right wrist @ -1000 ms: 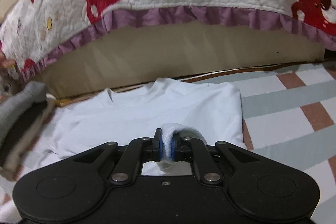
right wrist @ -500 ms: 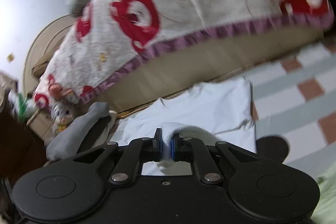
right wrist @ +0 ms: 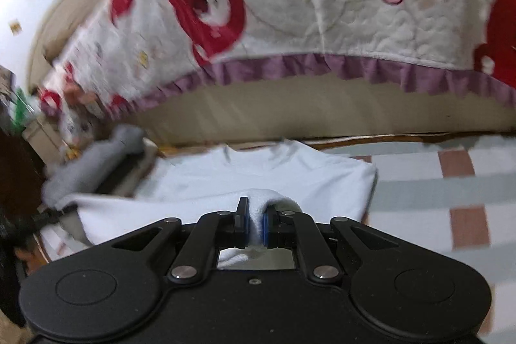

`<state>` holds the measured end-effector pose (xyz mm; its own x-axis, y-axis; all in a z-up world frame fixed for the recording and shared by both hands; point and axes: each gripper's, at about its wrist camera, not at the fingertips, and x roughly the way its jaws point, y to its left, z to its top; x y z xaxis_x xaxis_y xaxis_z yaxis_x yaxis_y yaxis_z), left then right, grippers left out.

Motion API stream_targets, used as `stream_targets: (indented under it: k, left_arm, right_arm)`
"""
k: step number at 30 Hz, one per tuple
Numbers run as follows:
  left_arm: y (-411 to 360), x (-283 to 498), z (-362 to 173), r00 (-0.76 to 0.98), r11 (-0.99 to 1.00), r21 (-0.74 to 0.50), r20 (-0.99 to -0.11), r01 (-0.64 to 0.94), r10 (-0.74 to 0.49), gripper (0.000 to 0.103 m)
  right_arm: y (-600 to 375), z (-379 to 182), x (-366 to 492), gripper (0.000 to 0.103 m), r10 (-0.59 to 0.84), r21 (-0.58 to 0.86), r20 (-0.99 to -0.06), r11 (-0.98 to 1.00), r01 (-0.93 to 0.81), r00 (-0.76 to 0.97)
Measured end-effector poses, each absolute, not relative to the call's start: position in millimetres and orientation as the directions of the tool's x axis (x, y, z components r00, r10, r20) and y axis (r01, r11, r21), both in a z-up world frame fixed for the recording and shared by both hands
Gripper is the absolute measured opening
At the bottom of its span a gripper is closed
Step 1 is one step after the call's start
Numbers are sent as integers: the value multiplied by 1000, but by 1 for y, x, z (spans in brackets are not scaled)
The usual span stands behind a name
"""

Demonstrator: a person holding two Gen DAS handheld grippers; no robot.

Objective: Fold clothes
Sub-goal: 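Lift the hem with both tools, fold it toward the collar, release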

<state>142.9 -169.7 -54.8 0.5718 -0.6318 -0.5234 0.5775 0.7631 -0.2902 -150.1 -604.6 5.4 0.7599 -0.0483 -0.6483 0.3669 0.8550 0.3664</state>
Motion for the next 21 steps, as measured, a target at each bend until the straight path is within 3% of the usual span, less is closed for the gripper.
stream_targets:
  k: [5,14,18,21]
  left_arm:
    - [-227,145,-67,573,777,-225,-562,588,-596,5]
    - [-247,163,-114,649,872,-208,-597,443,-472,5]
    - [-271,168,-124,659,879,-157,-606,451,-446,6]
    - [-289,181,-130,637,881,-129,-644,454,-423,6]
  right_arm:
    - [-666,7,-78,9,10,295,-813,869,397,582]
    - [-722,-72,-50,9,60,531,-736,670,519,675]
    - [-722,-91,-39,9,-24,456,-755,697,552,655]
    - [-748,-121,-43,10,44,554,-750,586,591,659]
